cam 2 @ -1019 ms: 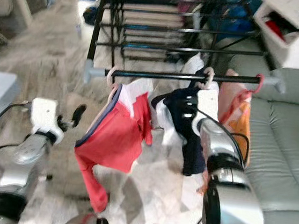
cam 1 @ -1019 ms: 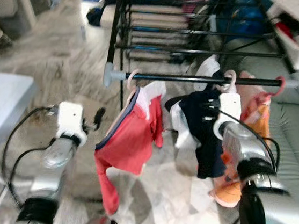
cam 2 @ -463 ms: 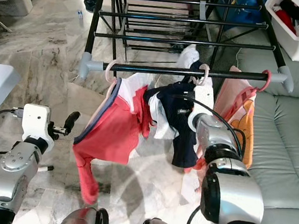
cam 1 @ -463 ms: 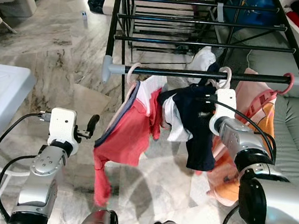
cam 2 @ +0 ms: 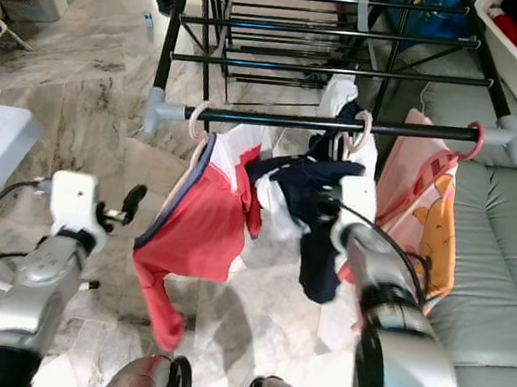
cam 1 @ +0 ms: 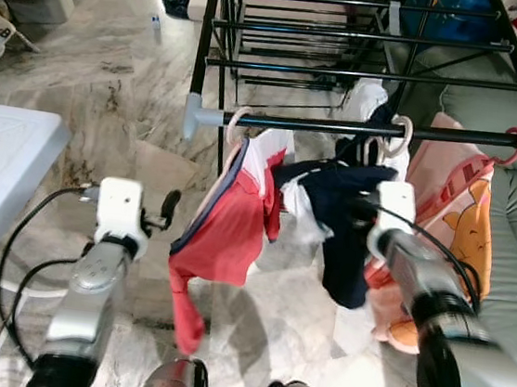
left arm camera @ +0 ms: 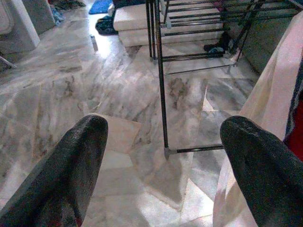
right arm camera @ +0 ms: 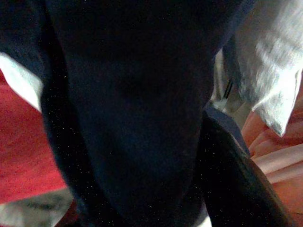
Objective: Hang hanger
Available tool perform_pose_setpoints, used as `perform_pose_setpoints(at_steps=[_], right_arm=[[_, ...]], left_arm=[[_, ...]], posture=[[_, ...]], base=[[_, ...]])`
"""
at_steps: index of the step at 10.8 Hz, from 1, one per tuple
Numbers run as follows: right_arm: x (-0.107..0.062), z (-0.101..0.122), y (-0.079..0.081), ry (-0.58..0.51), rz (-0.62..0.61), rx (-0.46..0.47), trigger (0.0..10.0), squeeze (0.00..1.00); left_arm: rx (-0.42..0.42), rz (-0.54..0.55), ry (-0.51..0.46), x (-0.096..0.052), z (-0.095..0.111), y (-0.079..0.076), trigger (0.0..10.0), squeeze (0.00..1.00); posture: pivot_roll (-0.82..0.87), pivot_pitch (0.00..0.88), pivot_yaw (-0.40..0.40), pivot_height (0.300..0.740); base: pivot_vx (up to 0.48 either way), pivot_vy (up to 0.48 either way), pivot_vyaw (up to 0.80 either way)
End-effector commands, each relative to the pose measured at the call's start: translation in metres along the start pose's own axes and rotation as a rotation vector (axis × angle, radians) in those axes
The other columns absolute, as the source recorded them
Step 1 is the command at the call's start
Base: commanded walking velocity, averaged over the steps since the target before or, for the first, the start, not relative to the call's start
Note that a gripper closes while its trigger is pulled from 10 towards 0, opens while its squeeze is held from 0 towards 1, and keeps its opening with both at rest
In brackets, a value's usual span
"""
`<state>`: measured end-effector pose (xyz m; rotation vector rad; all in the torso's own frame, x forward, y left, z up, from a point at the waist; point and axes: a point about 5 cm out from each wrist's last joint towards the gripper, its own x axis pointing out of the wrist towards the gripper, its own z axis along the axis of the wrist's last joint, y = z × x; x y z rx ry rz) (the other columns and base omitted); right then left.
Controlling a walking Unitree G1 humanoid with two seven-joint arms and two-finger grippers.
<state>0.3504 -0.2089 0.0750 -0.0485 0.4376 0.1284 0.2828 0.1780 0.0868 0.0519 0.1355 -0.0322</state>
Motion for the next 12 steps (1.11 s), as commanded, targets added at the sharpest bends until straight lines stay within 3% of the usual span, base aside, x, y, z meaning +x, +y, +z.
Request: perform_pose_setpoints(at_steps=[1, 4, 6, 8, 12], right_arm=[[-0.004, 0.009, -0.005, -0.075, -0.021, -0.020, 10.0, 1.00], [-0.031, 0.008, -0.002, -0.259, -0.118, 0.065, 10.0, 1.00], [-0.042, 0.001, 0.004, -0.291, -0.130, 0.058, 10.0, 1.00], [-0.070, -0.009, 0.013, -0.340, -0.200, 0.068, 10.0, 1.00], [-0.096, -0.005, 0.018, -0.439, -0.271, 0.034, 10.0, 1.00]], left_arm=[[0.002, 0.020, 0.011, 0.000, -0.005, 0.000, 10.0, 0.00], [-0.009, 0.006, -0.007, 0.004, -0.005, -0.007, 10.0, 0.00], [-0.006, -0.006, -0.020, 0.009, -0.001, -0.010, 10.0, 0.00], [0.004, -0.035, -0.049, 0.019, 0.009, -0.017, 10.0, 0.00], [0.002, -0.051, -0.023, 0.018, 0.004, -0.016, 10.0, 0.00]], posture=[[-0.02, 0.085, 0.016, 0.740], [-0.06, 0.052, 0.011, 0.740], [-0.06, 0.050, 0.021, 0.740], [-0.07, 0.042, 0.019, 0.740], [-0.08, 0.046, 0.032, 0.740]], base=[[0.000, 0.000, 0.00], [0.000, 0.000, 0.00], [0.000, 0.000, 0.00], [0.000, 0.000, 0.00], [0.000, 0.000, 0.00]])
